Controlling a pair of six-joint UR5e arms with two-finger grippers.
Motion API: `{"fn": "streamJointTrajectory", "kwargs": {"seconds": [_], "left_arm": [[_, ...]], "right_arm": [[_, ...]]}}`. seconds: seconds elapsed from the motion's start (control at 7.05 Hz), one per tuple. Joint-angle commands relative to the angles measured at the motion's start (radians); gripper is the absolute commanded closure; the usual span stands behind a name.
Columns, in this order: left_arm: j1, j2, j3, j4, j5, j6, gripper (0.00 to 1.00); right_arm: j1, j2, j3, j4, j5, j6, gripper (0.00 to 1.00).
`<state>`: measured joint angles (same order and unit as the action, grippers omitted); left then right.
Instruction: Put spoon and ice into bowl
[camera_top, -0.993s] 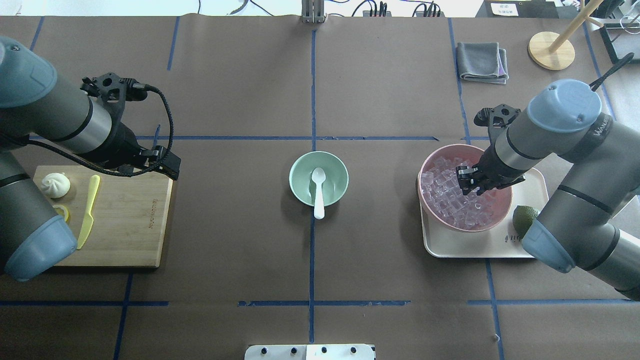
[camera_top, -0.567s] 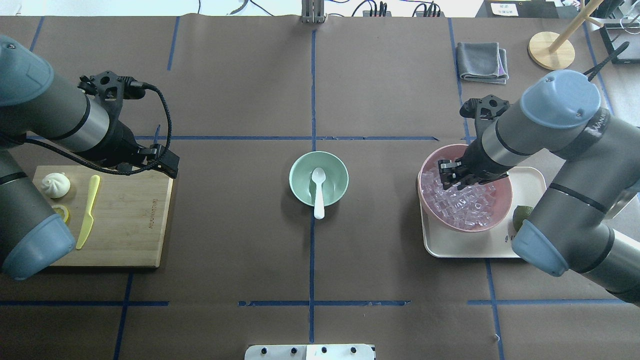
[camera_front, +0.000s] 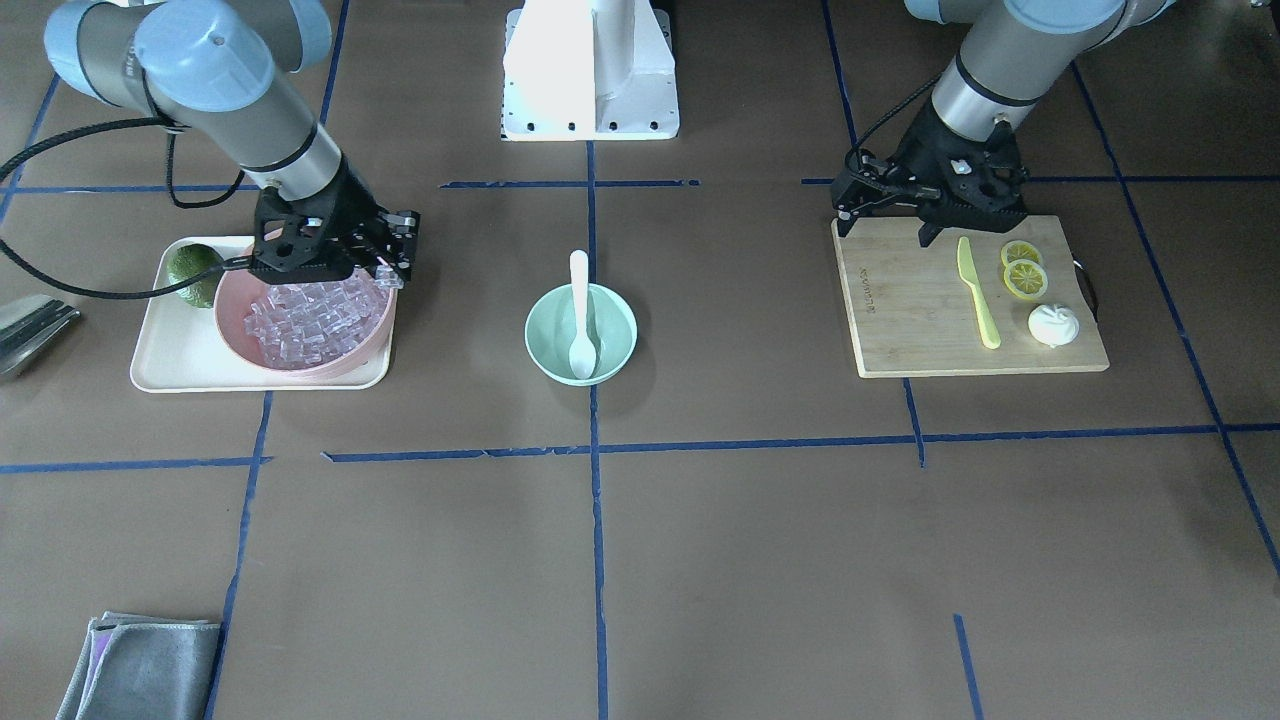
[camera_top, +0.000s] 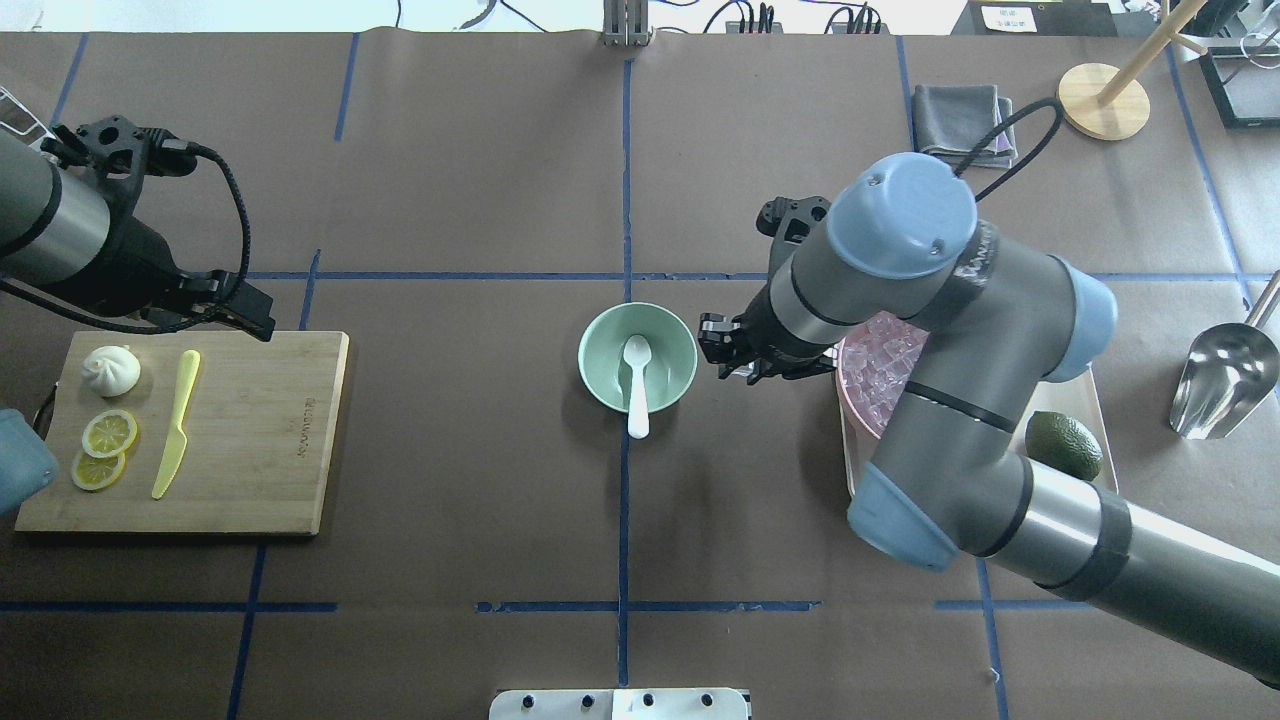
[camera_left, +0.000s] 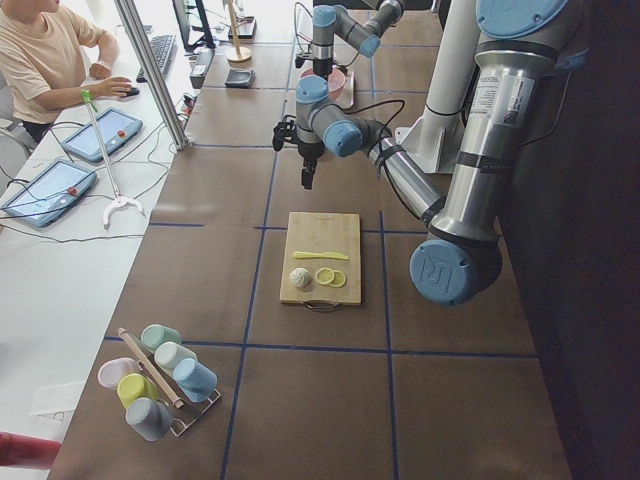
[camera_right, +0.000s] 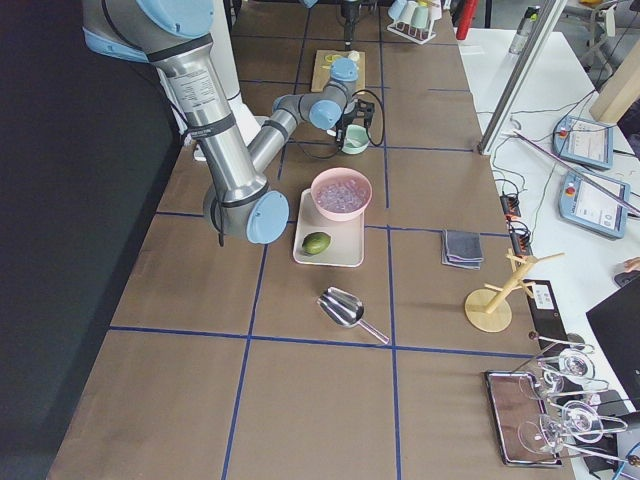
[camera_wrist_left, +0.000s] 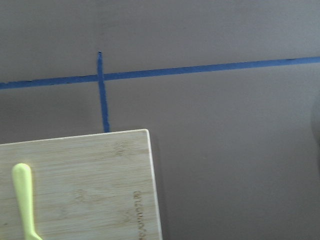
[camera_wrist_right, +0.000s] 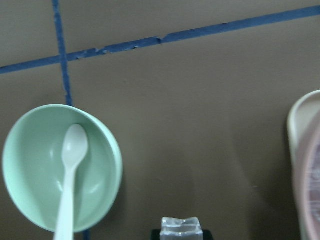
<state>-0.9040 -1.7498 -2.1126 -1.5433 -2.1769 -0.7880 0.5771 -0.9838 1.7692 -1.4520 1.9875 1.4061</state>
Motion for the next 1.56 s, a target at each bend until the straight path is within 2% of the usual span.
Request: {"fn": "streamJointTrajectory", "kwargs": {"seconds": [0.0,0.14,0.28,0.43,0.57,0.85,0.99,1.13,1.42], "left_arm": [[-0.023,0.027,-0.006,-0.001,-0.012,0.032,0.01],[-0.023,0.027,-0.006,-0.001,-0.011,0.032,0.01],[-0.023,0.027,-0.006,-0.001,-0.011,0.032,0.01],[-0.023,0.027,-0.006,-0.001,-0.011,0.032,0.01],[-0.023,0.027,-0.006,-0.001,-0.011,0.032,0.01],[-0.024,0.027,-0.006,-0.001,-0.009,0.032,0.01],[-0.044,0.029,-0.006,0.002,-0.012,0.036,0.01],[-0.087,0.091,-0.012,0.000,-0.030,0.146,0.01],[-0.237,0.217,0.000,0.003,-0.070,0.443,0.01]], "right_arm": [[-0.040,0.144,-0.197,0.123,-0.073,0.129,1.00],[-0.046,0.157,-0.245,0.172,-0.076,0.140,0.99],[-0.048,0.157,-0.246,0.176,-0.076,0.139,0.93],[-0.049,0.155,-0.246,0.176,-0.076,0.134,0.40],[-0.054,0.154,-0.247,0.174,-0.076,0.136,0.01],[-0.046,0.145,-0.229,0.173,-0.073,0.134,0.01],[-0.013,0.090,-0.144,0.161,-0.053,0.133,0.01],[0.036,-0.027,-0.026,0.141,0.005,0.131,0.01],[0.195,-0.177,0.085,0.125,0.158,0.028,0.01]]}}
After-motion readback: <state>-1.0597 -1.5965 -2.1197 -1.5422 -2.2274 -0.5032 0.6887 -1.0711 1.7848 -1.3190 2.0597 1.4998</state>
